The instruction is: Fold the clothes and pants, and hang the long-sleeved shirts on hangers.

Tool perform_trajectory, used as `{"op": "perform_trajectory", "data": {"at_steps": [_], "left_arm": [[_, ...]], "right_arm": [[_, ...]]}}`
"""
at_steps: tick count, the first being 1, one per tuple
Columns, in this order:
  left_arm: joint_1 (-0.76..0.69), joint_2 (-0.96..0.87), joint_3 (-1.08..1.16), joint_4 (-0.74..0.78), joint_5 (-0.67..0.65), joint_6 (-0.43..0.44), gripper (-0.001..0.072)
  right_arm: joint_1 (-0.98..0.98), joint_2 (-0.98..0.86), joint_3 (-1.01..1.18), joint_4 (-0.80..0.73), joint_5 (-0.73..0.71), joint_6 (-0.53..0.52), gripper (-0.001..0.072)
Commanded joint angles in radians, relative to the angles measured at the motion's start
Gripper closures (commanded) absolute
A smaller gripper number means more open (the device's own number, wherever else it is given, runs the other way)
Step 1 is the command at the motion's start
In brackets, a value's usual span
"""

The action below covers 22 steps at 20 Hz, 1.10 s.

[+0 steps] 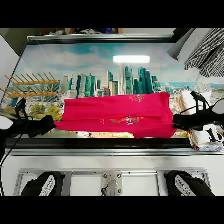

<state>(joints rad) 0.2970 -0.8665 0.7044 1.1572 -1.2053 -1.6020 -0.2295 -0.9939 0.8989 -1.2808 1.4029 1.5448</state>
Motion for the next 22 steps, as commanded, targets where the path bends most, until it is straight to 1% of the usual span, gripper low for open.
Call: {"op": "perform_trajectory", "data": {"at_steps": [1,2,5,7,9,12,16,17,18,19,20,21,22], "left_arm": [[-0.116,-0.18,0.145,0.043,0.079,-0.002,0.07],[-0.135,-0.247,0.196,0.057,0.095,-0.026,0.07],[-0.157,-0.427,0.341,0.051,0.11,-0.048,0.07],[-0.178,-0.528,0.423,0.052,0.111,-0.048,0.07],[-0.206,-0.621,0.504,0.053,0.117,-0.048,0.07],[-0.228,-0.74,0.619,0.053,0.128,-0.049,0.07],[-0.229,-0.866,0.745,0.045,0.109,-0.066,0.07],[-0.233,-0.885,0.764,0.044,0.109,-0.067,0.07],[-0.238,-0.901,0.781,0.045,0.109,-0.067,0.0699],[-0.238,-0.912,0.794,0.045,0.109,-0.067,0.0685],[-0.242,-0.919,0.808,0.045,0.111,-0.067,0.0409],[-0.25,-0.919,0.824,0.045,0.119,-0.068,0.011],[-0.249,-0.917,0.85,0.045,0.112,-0.068,0.0084]], "right_arm": [[0.001,-0.122,0.152,-0.006,-0.061,0.0,0.0699],[0.001,-0.152,0.185,-0.006,-0.085,0.0,0.0699],[0.001,-0.249,0.272,0.001,-0.178,0.001,0.0699],[0.001,-0.307,0.306,0.006,-0.247,0.0,0.0699],[0.001,-0.366,0.323,0.042,-0.338,0.0,0.0699],[0.005,-0.447,0.326,0.111,-0.457,0.0,0.0698],[0.025,-0.531,0.326,0.119,-0.571,-0.004,0.0696],[0.033,-0.544,0.326,0.119,-0.601,-0.004,0.0683],[0.04,-0.553,0.326,0.119,-0.631,-0.003,0.0587],[0.049,-0.559,0.326,0.127,-0.658,-0.003,0.0365],[0.053,-0.561,0.326,0.145,-0.684,-0.004,0.0154],[0.053,-0.558,0.331,0.167,-0.692,-0.004,0.0094],[0.049,-0.557,0.349,0.183,-0.682,-0.004,0.0094]]}}
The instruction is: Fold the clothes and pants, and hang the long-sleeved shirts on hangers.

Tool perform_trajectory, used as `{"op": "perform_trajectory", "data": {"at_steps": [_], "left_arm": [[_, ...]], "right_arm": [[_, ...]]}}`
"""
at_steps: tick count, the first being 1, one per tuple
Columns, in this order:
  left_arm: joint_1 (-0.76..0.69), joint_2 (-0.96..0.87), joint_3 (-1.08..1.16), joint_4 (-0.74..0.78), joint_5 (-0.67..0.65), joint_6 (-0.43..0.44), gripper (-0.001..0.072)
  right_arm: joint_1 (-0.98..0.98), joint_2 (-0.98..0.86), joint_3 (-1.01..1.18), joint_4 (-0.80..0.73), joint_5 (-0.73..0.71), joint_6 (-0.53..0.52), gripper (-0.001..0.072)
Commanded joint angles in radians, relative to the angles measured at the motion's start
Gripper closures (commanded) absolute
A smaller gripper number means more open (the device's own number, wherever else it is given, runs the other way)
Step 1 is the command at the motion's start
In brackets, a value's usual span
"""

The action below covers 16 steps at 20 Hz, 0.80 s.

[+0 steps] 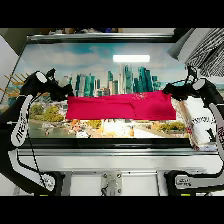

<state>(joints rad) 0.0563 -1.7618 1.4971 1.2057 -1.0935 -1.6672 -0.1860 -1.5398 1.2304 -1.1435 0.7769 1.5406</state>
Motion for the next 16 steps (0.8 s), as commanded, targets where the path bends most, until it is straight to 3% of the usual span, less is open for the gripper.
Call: {"op": "perform_trajectory", "data": {"at_steps": [1,4,8,9,10,11,16], "left_arm": [[-0.009,-0.019,0.099,-0.001,-0.023,-0.002,0.0083],[-0.009,0.028,0.181,0.008,-0.097,0.003,0.0088],[-0.049,0.122,0.125,0.007,-0.106,0.003,0.0103],[-0.067,0.14,0.098,0.006,-0.102,0.003,0.0151],[-0.087,0.153,0.069,0.007,-0.097,0.003,0.0493],[-0.109,0.163,0.042,0.006,-0.086,0.011,0.0689],[-0.224,0.169,-0.042,0.005,-0.056,0.013,0.0699]], "right_arm": [[-0.007,-0.011,0.049,0.048,-0.014,-0.002,0.0094],[-0.091,-0.012,0.134,0.049,0.196,-0.118,0.0094],[-0.25,-0.078,0.141,0.079,0.394,-0.263,0.0093],[-0.282,-0.112,0.141,0.122,0.437,-0.304,0.0093],[-0.31,-0.146,0.141,0.164,0.464,-0.342,0.0093],[-0.33,-0.18,0.141,0.195,0.472,-0.364,0.0093],[-0.326,-0.278,0.142,0.214,0.481,-0.428,0.0094]]}}
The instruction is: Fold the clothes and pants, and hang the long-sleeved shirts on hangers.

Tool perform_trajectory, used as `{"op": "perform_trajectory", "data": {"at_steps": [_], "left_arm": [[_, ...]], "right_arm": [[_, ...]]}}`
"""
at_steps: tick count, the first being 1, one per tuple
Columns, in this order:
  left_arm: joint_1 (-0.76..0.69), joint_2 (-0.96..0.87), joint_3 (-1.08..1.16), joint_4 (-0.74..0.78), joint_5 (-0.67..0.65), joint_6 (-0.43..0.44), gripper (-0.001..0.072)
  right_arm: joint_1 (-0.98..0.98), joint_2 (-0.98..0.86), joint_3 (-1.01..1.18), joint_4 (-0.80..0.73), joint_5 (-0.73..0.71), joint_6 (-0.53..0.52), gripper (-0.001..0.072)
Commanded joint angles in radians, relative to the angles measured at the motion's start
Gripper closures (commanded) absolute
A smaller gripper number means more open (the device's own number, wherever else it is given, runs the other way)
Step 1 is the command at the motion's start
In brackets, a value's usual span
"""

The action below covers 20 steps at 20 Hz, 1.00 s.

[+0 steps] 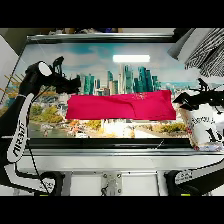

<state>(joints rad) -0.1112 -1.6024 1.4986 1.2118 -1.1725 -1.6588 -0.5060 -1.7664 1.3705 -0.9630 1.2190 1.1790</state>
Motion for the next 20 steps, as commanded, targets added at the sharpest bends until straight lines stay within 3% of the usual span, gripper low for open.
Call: {"op": "perform_trajectory", "data": {"at_steps": [1,10,11,14,15,20], "left_arm": [[-0.073,0.009,-0.051,0.0,0.032,0.004,0.07],[-0.154,0.008,-0.057,-0.007,0.093,0.003,0.07],[-0.161,0.009,-0.057,-0.008,0.096,0.003,0.07],[-0.17,0.008,-0.057,-0.007,0.099,0.003,0.07],[-0.177,0.008,-0.057,-0.007,0.105,0.003,0.07],[-0.249,-0.039,-0.04,-0.01,0.162,0.002,0.0701]], "right_arm": [[0.003,-0.06,0.002,0.038,0.038,-0.078,0.01],[0.106,-0.129,0.003,0.219,0.046,-0.087,0.011],[0.12,-0.129,0.003,0.215,0.042,-0.088,0.0178],[0.133,-0.128,0.003,0.215,0.038,-0.087,0.0612],[0.132,-0.124,0.003,0.215,0.039,-0.085,0.0697],[0.14,-0.016,0.062,0.026,0.138,-0.008,0.0698]]}}
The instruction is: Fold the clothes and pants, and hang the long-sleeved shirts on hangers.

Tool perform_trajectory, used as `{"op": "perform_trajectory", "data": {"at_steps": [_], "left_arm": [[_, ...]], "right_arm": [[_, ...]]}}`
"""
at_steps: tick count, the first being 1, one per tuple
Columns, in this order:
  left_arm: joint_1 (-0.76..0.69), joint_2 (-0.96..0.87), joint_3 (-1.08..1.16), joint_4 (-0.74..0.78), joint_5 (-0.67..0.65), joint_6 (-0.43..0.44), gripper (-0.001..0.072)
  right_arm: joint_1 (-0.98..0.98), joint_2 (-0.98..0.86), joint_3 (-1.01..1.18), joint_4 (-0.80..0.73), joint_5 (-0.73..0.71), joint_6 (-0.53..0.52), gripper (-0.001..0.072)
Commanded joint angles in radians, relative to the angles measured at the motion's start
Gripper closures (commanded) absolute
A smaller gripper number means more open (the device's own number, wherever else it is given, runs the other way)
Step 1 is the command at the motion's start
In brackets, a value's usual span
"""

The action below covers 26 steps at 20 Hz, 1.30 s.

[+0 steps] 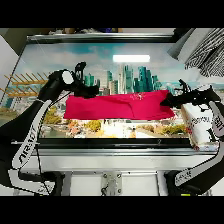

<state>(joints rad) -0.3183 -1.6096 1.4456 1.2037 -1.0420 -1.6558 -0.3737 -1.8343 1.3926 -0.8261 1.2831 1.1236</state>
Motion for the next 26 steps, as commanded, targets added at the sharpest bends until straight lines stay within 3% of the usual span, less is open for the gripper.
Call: {"op": "perform_trajectory", "data": {"at_steps": [1,4,8,13,20,26], "left_arm": [[-0.068,-0.069,0.042,-0.002,0.026,-0.001,0.0701],[-0.145,-0.214,0.185,-0.003,0.025,-0.001,0.07],[-0.236,-0.403,0.407,-0.003,0.002,0.0,0.07],[-0.313,-0.558,0.616,-0.003,-0.061,0.0,0.07],[-0.334,-0.57,0.544,-0.127,0.022,0.002,0.07],[-0.294,-0.566,0.615,-0.122,-0.027,0.002,0.07]], "right_arm": [[0.015,0.077,0.083,-0.174,0.127,0.076,0.0698],[0.051,0.152,0.224,-0.287,0.26,0.166,0.0698],[0.152,0.207,0.403,-0.326,0.348,0.257,0.0699],[0.307,0.214,0.579,-0.327,0.376,0.322,0.0699],[0.457,0.214,0.642,-0.327,0.374,0.343,0.0698],[0.509,0.214,0.642,-0.326,0.363,0.379,0.0699]]}}
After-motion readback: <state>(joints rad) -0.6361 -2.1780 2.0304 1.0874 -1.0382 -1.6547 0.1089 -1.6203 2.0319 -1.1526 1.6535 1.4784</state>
